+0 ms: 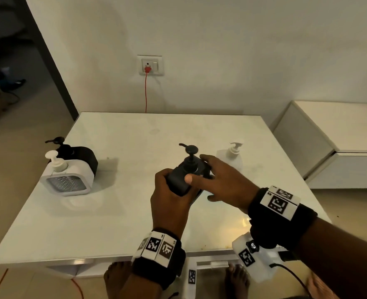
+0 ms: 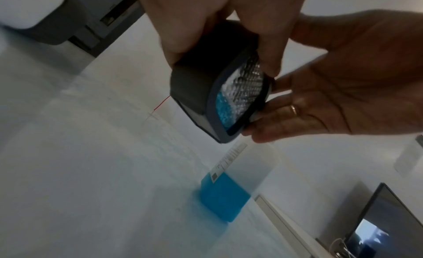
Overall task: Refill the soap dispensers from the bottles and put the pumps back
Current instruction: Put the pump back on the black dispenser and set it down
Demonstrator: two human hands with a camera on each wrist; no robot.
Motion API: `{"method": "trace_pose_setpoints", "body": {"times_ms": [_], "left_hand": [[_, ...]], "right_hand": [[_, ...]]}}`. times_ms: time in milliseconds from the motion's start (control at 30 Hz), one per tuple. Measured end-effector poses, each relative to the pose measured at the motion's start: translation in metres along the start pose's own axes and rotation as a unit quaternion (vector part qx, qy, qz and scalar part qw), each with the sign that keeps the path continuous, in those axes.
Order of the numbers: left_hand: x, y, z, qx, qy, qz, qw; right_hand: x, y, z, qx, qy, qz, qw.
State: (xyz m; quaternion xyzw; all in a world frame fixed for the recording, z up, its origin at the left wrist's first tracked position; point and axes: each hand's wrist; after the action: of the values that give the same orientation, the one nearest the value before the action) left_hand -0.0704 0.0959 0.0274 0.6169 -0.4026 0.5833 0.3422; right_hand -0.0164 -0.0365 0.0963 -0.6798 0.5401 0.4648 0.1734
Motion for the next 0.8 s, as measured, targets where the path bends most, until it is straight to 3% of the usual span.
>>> {"method": "trace_pose_setpoints", "body": {"times_ms": [67, 267, 467, 633, 800], "left_hand": [[0.001, 0.003, -0.001, -0.010, -0.030, 0.011, 0.999], [0.002, 0.010, -0.005, -0.054, -0.035, 0.042, 0.997], [0.001, 0.007, -0.014, -0.046, -0.051, 0.100, 0.993], [0.012, 0.012, -0.009, -0.063, -0.035, 0.127, 0.989], [0.013, 0.028, 0.014, -0.119, -0.036, 0.097, 0.987]], "right_hand": [[0.001, 0.000, 0.007, -0.028, -0.021, -0.018, 0.999], [0.002, -0.014, 0.006, 0.009, 0.094, -0.085, 0.992], [-0.007, -0.008, -0.020, -0.056, 0.154, -0.128, 0.978], [-0.008, 0.014, -0.053, -0.051, 0.161, -0.112, 0.979], [0.009, 0.040, -0.059, -0.028, 0.165, -0.089, 0.982]]}}
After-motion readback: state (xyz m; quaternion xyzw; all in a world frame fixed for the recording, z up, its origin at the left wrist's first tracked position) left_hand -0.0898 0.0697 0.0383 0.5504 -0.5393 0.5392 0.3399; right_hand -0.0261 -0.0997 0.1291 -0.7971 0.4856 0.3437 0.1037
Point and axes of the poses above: each hand's wrist, its own y-axis away from the middle knuckle, its own z-axis out of the palm, x = y × z
